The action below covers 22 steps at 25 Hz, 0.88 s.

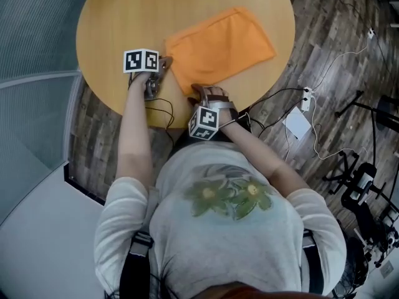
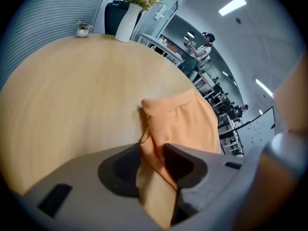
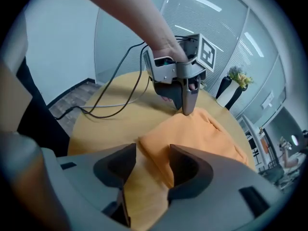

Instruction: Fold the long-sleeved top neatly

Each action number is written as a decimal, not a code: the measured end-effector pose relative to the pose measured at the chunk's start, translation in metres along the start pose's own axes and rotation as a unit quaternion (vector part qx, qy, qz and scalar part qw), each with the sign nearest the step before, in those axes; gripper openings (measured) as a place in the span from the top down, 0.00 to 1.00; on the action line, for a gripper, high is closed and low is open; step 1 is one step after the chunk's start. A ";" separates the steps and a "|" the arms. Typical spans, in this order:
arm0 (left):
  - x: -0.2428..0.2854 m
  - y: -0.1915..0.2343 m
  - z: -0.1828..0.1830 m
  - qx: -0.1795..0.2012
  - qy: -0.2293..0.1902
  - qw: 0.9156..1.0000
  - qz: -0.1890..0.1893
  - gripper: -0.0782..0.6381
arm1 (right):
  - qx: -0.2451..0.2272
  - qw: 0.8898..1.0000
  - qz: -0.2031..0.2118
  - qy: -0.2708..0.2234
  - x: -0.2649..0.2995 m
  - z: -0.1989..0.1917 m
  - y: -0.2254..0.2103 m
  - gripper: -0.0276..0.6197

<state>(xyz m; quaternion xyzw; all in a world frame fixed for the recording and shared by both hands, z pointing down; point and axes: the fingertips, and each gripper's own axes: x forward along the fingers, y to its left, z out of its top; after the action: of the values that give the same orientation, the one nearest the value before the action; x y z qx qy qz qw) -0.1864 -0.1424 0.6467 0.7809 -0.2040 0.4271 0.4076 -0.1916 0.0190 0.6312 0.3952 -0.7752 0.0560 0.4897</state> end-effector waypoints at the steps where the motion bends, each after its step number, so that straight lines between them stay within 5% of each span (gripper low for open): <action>1: 0.001 -0.001 0.000 -0.002 0.002 1.000 -0.006 0.68 | -0.004 1.000 -0.009 0.007 0.004 -0.001 0.000 0.63; 9: 0.004 -0.006 0.001 -0.020 0.012 0.999 -0.039 0.79 | 0.036 0.999 0.008 0.020 0.013 -0.006 -0.001 0.69; 12: 0.002 -0.006 -0.001 -0.009 0.013 0.999 -0.035 0.81 | 0.041 0.999 -0.010 0.025 0.015 -0.008 -0.010 0.89; 15: 0.001 -0.008 -0.003 -0.002 0.012 0.999 -0.031 0.82 | 0.090 0.996 0.020 0.019 0.012 -0.009 -0.015 0.89; 18: -0.003 -0.011 -0.007 0.002 0.017 0.999 -0.028 0.83 | 0.197 0.977 0.078 -0.016 -0.001 -0.010 -0.019 0.90; 22: -0.022 -0.018 -0.023 -0.006 0.016 0.999 -0.038 0.83 | 0.318 0.935 0.138 -0.078 -0.028 -0.008 -0.022 0.90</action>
<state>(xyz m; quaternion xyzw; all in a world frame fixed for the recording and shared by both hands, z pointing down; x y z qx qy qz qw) -0.1980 -0.1140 0.6271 0.7788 -0.1703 0.4222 0.4315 -0.1651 0.0239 0.6062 0.4228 -0.7995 0.3357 0.2634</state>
